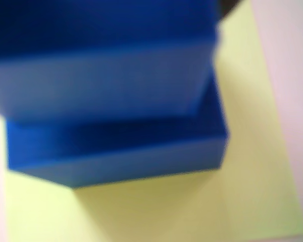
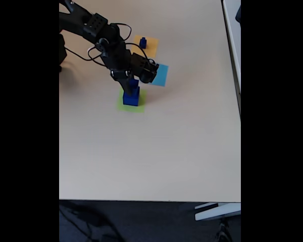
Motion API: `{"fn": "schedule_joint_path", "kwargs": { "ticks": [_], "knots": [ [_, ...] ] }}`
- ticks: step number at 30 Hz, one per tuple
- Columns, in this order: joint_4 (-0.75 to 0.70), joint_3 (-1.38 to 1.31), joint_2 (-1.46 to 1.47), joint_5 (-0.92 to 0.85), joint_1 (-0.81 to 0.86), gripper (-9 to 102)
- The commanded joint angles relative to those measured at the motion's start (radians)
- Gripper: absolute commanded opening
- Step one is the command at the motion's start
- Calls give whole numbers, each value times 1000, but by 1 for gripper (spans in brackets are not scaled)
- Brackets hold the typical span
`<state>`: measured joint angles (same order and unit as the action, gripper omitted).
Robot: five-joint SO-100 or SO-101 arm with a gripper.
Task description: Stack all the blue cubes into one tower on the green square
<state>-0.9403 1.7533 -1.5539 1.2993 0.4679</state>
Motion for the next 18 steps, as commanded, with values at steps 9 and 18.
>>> {"fn": "schedule_joint_path", "kwargs": {
  "ticks": [9,18],
  "knots": [
    [18,-5,-11,0,-8,5],
    [29,3,-9,15,-17,5]
  ]
}}
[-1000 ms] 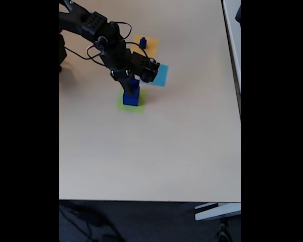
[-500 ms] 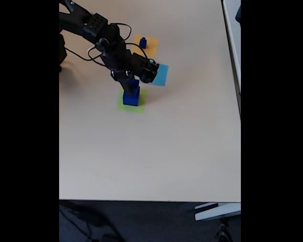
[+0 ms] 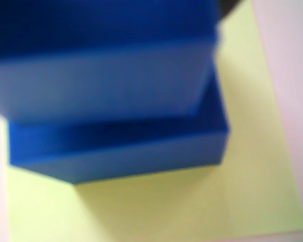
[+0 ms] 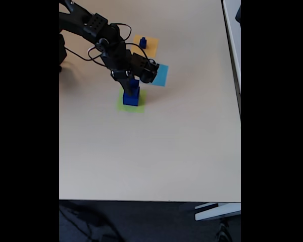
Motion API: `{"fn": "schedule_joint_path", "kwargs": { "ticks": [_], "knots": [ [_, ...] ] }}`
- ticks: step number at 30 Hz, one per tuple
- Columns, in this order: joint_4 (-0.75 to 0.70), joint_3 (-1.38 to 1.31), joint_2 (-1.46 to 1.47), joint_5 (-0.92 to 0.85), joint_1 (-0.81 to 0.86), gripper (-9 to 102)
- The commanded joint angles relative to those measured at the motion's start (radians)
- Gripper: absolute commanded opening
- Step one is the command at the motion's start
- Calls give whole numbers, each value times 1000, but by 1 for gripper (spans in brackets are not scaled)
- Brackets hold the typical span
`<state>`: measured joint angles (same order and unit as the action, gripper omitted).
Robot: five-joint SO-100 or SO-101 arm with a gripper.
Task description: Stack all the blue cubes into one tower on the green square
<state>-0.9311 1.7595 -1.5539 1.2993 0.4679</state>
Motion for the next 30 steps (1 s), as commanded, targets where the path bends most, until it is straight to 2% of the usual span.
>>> {"fn": "schedule_joint_path", "kwargs": {
  "ticks": [1,13,30],
  "knots": [
    [21,0,-9,17,-18,5],
    [37,12,-9,21,-23,7],
    [38,23,-9,6,-6,2]
  ]
}}
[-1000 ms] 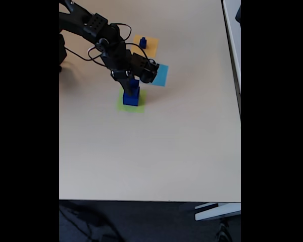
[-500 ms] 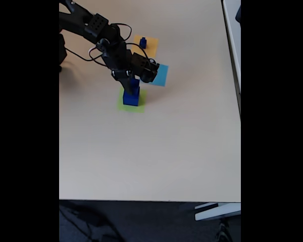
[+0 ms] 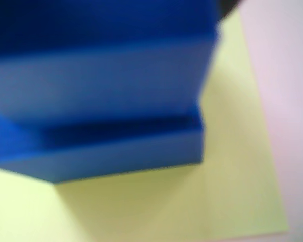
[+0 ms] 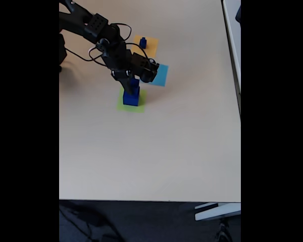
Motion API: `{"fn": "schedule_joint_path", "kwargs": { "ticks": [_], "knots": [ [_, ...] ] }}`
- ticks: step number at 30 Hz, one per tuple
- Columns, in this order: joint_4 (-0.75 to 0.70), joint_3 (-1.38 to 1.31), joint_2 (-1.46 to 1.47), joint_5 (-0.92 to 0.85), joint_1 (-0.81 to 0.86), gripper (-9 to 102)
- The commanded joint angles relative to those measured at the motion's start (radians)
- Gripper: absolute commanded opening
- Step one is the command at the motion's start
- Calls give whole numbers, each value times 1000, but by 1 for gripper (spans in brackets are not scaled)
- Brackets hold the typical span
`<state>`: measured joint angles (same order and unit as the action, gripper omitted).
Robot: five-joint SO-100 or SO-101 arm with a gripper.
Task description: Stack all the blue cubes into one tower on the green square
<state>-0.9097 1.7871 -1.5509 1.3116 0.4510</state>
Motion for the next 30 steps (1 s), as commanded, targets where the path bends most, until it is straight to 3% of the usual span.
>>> {"fn": "schedule_joint_path", "kwargs": {
  "ticks": [1,30],
  "knots": [
    [17,-5,-12,-8,12,2],
    [17,-12,-12,-26,25,7]
  ]
}}
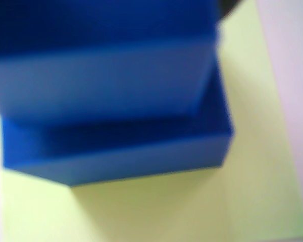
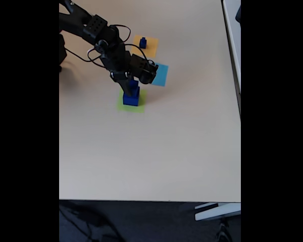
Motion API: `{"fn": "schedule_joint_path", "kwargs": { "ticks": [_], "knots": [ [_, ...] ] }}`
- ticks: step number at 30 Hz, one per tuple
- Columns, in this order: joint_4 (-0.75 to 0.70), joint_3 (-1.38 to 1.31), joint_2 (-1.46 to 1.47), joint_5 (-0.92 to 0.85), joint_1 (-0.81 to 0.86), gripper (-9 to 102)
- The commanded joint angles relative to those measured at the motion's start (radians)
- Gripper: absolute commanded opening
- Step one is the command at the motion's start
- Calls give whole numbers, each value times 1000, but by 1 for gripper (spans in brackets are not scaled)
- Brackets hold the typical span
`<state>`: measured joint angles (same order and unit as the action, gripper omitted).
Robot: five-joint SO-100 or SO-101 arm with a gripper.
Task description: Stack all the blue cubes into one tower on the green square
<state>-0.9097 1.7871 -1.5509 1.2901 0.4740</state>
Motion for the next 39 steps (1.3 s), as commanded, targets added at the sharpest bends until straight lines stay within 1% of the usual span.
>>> {"fn": "schedule_joint_path", "kwargs": {
  "ticks": [1,13,27,33,39],
  "knots": [
    [17,-14,-12,-6,2,8],
    [23,-18,-12,-12,0,15],
    [23,-20,-15,-11,-5,20],
    [23,-20,-15,-6,-8,25],
    [23,-20,-17,-14,-8,27]
  ]
}}
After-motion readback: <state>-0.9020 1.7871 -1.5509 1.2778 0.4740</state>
